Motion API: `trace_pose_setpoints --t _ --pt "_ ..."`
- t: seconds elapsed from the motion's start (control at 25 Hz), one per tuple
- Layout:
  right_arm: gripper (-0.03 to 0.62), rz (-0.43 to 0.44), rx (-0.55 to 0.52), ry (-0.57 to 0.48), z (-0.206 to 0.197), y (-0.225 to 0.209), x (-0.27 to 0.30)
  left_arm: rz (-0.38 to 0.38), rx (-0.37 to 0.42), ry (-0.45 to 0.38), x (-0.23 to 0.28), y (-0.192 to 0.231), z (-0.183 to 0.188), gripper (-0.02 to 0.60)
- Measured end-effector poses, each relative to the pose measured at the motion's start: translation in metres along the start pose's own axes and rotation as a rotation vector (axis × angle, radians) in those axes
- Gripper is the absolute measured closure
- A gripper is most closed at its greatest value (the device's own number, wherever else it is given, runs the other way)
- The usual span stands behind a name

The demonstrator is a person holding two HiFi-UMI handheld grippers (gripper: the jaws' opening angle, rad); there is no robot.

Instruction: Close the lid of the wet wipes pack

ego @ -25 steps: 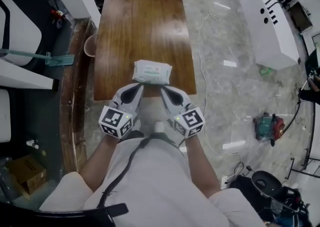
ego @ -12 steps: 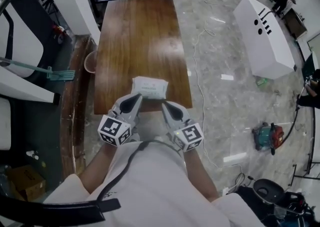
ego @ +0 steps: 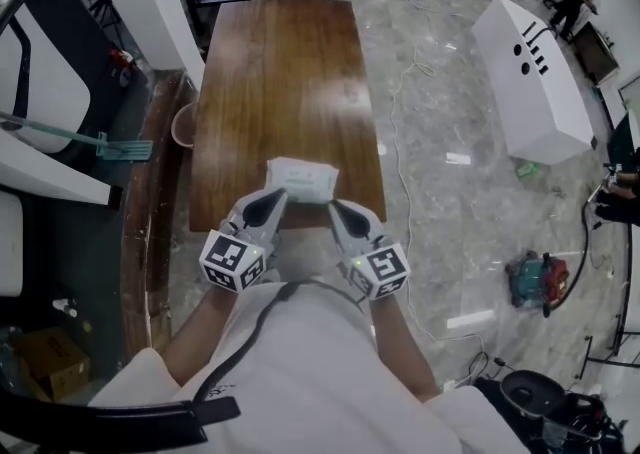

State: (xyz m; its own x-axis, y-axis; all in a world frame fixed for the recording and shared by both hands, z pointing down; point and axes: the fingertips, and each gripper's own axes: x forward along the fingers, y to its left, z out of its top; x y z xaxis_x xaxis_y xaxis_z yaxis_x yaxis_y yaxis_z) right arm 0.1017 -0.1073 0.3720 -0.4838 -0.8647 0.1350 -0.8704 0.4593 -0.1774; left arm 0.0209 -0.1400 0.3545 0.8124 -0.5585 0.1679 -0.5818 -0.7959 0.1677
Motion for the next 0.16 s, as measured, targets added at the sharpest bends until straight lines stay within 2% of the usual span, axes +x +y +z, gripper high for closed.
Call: trace_pose_setpoints --t 0.16 --pt "0.586 0.000 0.005 0.010 -0.0033 -0.0077 0.0038 0.005 -0.010 0.016 0.0075 0.0029 -0.0064 0.578"
